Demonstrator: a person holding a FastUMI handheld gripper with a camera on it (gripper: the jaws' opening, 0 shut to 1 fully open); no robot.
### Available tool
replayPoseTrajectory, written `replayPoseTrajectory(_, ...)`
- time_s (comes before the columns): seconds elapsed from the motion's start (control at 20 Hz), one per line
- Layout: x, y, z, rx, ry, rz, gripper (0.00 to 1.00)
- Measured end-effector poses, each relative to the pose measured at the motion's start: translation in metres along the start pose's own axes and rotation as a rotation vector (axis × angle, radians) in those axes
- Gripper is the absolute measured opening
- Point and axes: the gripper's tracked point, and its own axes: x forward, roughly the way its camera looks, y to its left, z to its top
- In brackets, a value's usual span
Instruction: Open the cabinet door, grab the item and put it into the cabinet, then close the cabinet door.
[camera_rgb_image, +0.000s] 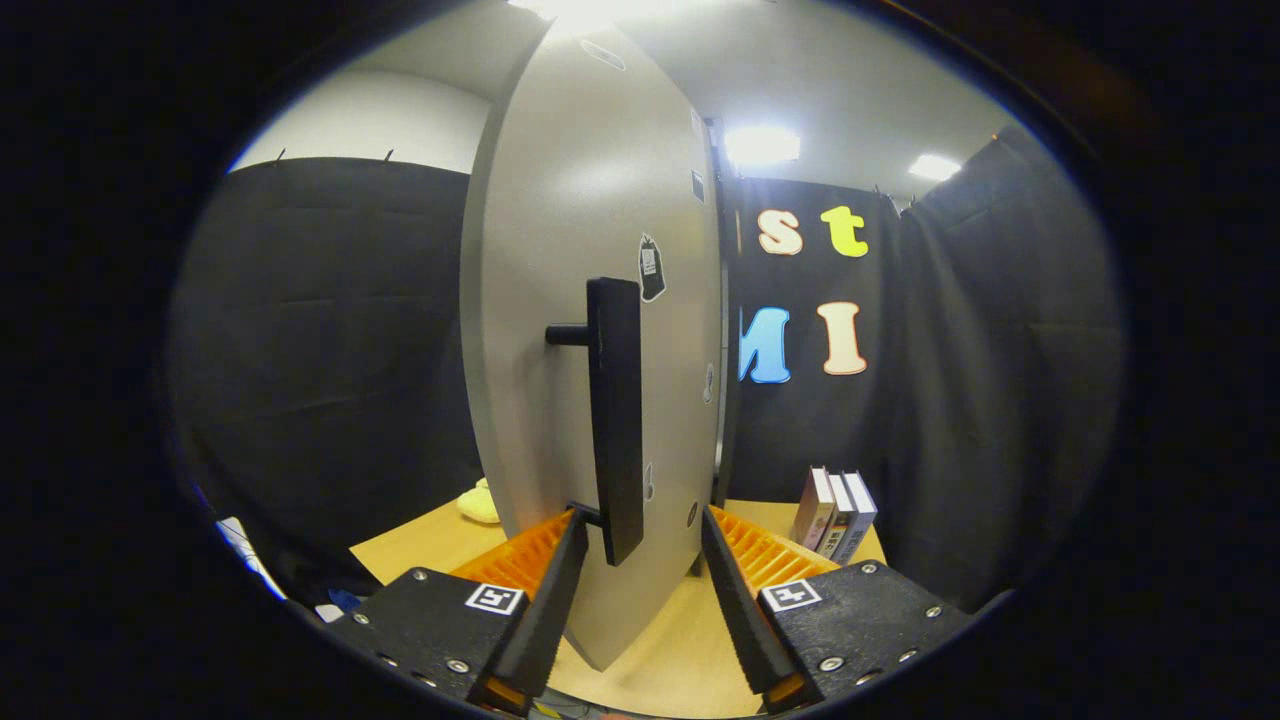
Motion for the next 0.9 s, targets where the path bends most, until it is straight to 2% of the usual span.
replayPoseTrajectory(0.25, -0.006, -0.018, -0.005, 0.056, -0.011, -0.082, 0.86)
replayPoseTrajectory(0.4, -0.011, -0.033, -0.011, 0.118, -0.025, -0.124, 0.87)
replayPoseTrajectory(0.6, -0.020, -0.051, -0.008, 0.099, -0.106, -0.185, 0.87)
replayPoseTrajectory(0.9, -0.033, -0.036, -0.074, 0.078, -0.159, -0.193, 0.91)
